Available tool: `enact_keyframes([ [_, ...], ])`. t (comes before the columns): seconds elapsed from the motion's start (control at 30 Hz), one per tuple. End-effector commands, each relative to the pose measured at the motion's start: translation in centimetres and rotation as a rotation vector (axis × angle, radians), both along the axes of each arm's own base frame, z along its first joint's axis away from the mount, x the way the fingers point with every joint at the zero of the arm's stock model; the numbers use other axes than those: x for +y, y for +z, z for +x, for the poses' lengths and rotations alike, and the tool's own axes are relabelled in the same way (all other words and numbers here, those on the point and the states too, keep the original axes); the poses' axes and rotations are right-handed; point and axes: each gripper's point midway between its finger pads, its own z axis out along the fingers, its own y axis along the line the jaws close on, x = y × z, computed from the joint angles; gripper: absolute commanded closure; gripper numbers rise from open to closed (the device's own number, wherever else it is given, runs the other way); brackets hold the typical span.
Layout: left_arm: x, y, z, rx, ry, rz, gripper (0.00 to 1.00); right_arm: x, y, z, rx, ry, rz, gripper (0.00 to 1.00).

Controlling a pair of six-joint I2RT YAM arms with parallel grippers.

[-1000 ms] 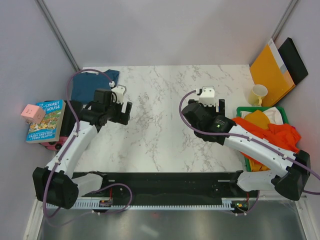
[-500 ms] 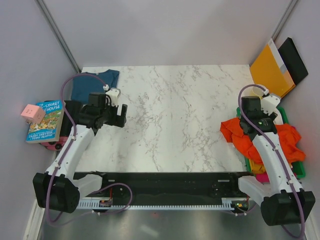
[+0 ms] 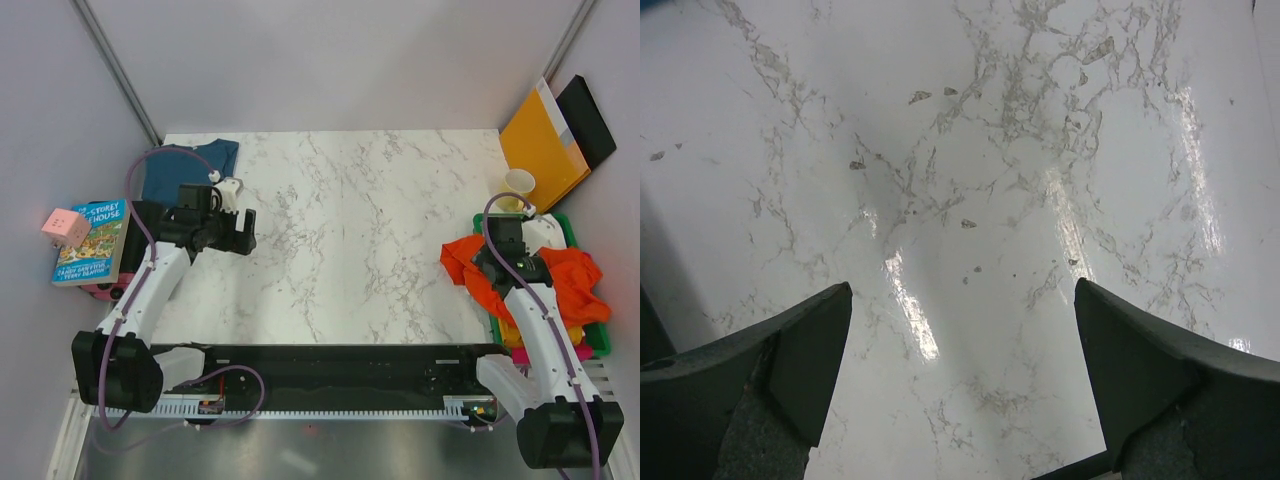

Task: Fold and stack the t-shirts
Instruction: Grab crumpled tshirt from bin with the right arm

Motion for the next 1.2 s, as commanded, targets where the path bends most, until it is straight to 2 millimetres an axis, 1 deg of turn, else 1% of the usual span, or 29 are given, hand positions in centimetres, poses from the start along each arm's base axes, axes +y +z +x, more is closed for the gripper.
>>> enact_keyframes([
  [0.0,-0.9,1.8,1.1,-0.048,-0.025,-0.046,0.01,0.2,0.0,0.5,-0.010,-0.011,0.021,0.41],
  [0.1,-0.7,1.7,1.1,-0.045,-0.020,-0.038,0.01,-1.0,0.6,-0.2,-0.021,-0.092,-0.012,0.37],
  [0.17,-0.7,1.7,1.1,-0.044,-0.016,-0.035,0.01,-2.0,1.9,-0.5,-0.058,-0.127,-0.064,0.33],
  [0.2,-0.6,1.6,1.1,-0.041,-0.015,-0.034,0.01,-3.3,2.7,-0.7,-0.072,-0.176,-0.078,0.33],
  [0.27,-0.6,1.7,1.2,-0.043,-0.014,-0.031,0.01,-4.1,2.8,-0.6,-0.043,-0.177,-0.106,0.32],
  [0.3,-0.6,1.6,1.2,-0.042,-0.016,-0.031,0.01,-4.2,2.8,-0.4,-0.032,-0.178,-0.108,0.31],
  [0.43,-0.8,1.5,1.2,-0.032,-0.018,-0.039,0.01,-4.1,0.4,0.2,0.032,-0.189,-0.071,0.32],
  [0.5,-0.8,1.6,1.3,-0.033,-0.020,-0.041,0.01,-4.0,-0.5,0.5,0.032,-0.197,-0.040,0.35],
  [0.57,-0.8,1.6,1.2,-0.031,-0.020,-0.039,0.02,-3.7,-1.0,0.9,0.027,-0.188,-0.021,0.41],
  [0.63,-0.8,1.5,1.1,-0.028,-0.021,-0.037,0.02,-3.4,-1.8,1.1,0.043,-0.175,-0.005,0.44],
  [0.8,-0.9,1.3,1.0,-0.019,-0.023,-0.043,0.01,-3.2,-2.7,1.2,0.079,-0.146,0.001,0.45],
  [0.83,-0.9,1.3,1.0,-0.019,-0.022,-0.045,0.01,-3.3,-2.7,1.2,0.080,-0.148,0.001,0.46],
  [0.87,-0.9,1.3,1.0,-0.018,-0.020,-0.048,0.02,-3.2,-2.7,1.3,0.075,-0.145,0.002,0.52],
  [0.9,-1.0,1.3,1.0,-0.017,-0.023,-0.048,0.02,-3.2,-2.7,1.3,0.074,-0.142,0.002,0.64],
  [0.93,-1.0,1.3,1.1,-0.018,-0.021,-0.048,0.01,-3.3,-2.7,1.3,0.072,-0.144,0.004,0.68],
  [0.97,-0.9,1.3,1.0,-0.016,-0.020,-0.047,0.01,-3.3,-2.7,1.5,0.069,-0.145,0.004,0.80],
  [1.0,-0.9,1.3,1.0,-0.019,-0.022,-0.047,0.02,-3.3,-2.6,1.5,0.069,-0.144,0.001,1.00],
  [1.1,-0.9,1.4,1.0,-0.022,-0.018,-0.045,0.02,-3.4,-1.7,1.9,0.033,-0.136,-0.005,1.00],
  [1.17,-0.8,1.3,0.9,-0.021,-0.015,-0.044,0.02,-3.3,0.2,2.6,-0.034,-0.117,-0.006,1.00],
])
